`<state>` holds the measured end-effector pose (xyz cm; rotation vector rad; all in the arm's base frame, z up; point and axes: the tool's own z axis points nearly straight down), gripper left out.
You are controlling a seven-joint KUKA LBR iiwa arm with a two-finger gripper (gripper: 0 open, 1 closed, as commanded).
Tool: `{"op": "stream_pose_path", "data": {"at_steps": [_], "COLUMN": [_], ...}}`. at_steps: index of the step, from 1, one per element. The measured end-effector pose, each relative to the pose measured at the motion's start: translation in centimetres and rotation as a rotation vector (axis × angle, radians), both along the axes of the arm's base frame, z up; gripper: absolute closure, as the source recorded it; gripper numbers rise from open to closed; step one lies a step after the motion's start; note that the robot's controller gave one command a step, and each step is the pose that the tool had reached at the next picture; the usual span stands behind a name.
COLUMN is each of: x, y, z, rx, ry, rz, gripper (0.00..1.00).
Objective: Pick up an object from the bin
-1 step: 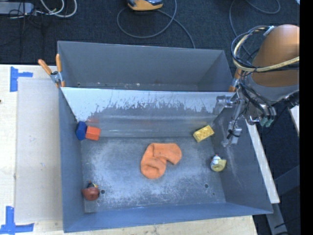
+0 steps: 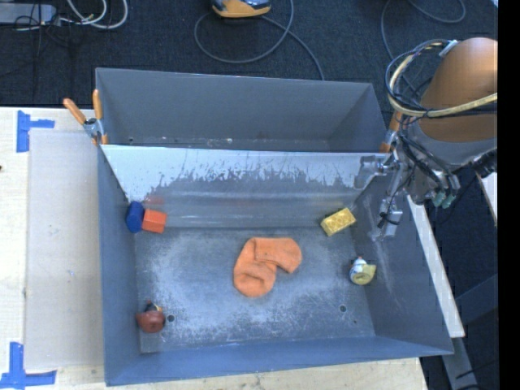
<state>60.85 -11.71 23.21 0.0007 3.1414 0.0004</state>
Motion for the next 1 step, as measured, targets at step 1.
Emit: {"op": "stream_pose_path", "data": {"at_steps": [1], "x": [-0.04], "y": [2.09], "z": [-4.84], "rx": [0.0], "ry": [-0.001], "rz": [0.062], "gripper": [0.0]}}
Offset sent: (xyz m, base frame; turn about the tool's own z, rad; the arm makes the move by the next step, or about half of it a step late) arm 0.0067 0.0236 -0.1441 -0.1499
